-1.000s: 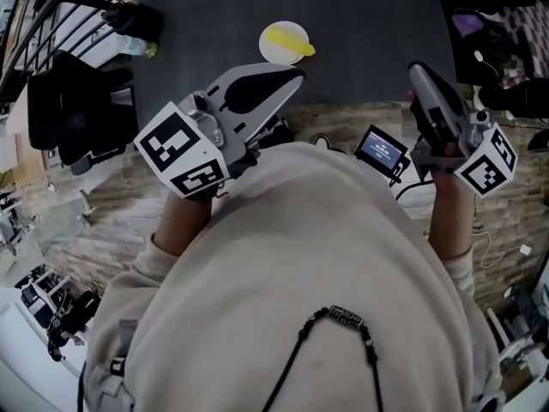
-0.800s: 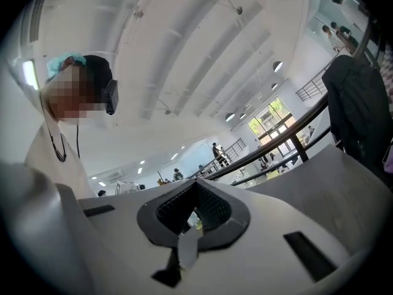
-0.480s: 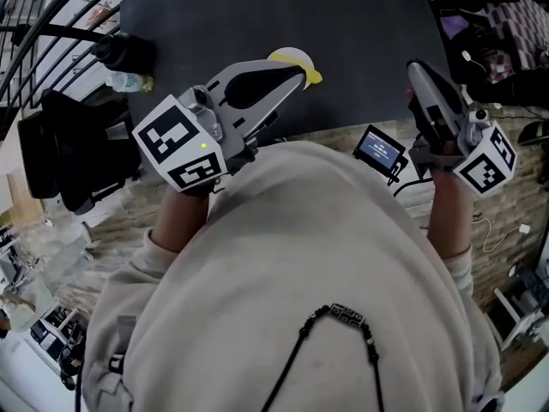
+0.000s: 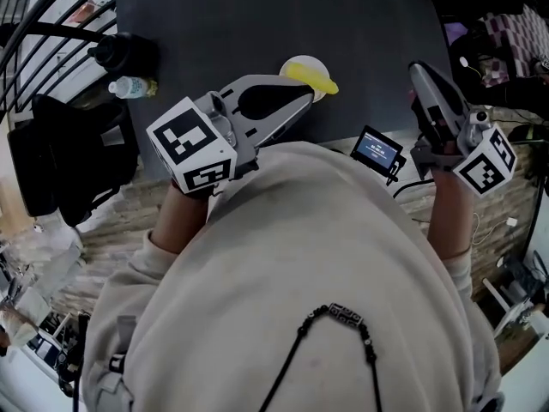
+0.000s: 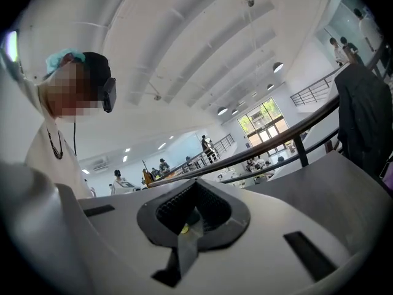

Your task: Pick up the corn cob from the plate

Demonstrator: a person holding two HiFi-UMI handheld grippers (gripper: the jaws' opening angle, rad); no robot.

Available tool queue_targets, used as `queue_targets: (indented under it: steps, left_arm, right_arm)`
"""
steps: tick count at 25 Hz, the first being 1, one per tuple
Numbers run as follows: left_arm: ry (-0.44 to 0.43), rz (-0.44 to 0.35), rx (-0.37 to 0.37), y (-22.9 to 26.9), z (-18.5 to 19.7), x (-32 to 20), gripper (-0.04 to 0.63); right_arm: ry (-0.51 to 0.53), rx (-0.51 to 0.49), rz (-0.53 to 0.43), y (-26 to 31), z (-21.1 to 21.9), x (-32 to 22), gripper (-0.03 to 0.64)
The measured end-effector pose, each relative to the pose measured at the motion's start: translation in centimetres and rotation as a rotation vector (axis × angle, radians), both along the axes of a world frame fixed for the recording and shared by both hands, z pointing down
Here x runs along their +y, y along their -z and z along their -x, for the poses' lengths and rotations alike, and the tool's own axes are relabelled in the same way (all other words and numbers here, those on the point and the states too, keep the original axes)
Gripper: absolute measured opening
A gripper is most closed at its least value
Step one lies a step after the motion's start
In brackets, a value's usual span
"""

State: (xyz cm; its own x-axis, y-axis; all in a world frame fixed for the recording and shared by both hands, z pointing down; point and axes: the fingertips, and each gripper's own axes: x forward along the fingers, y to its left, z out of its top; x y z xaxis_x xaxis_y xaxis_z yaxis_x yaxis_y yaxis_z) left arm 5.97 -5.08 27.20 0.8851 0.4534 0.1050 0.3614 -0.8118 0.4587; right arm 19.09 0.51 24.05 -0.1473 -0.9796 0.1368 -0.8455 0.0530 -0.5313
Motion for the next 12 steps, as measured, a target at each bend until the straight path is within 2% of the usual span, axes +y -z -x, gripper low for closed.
queue_targets:
  steps: [4,8,12]
  left_arm:
    - [-0.027,0.02,-0.009,-0.9,1.2,0.3,0.006]
    - [-0.01,0.032,-0.01,-0.8,2.8,0.5,0.006]
    - [0.019,0.023,0.004,0.1,6.2,6.1,0.006]
  right_arm:
    - [0.021,0.048,0.052,-0.8,0.6,-0.9,0.014]
    - [0.05,0.088,0.119,-1.5,2.3,-1.0,0.014]
    - [0.046,0.122,0.124,-1.2,4.8,4.3,0.014]
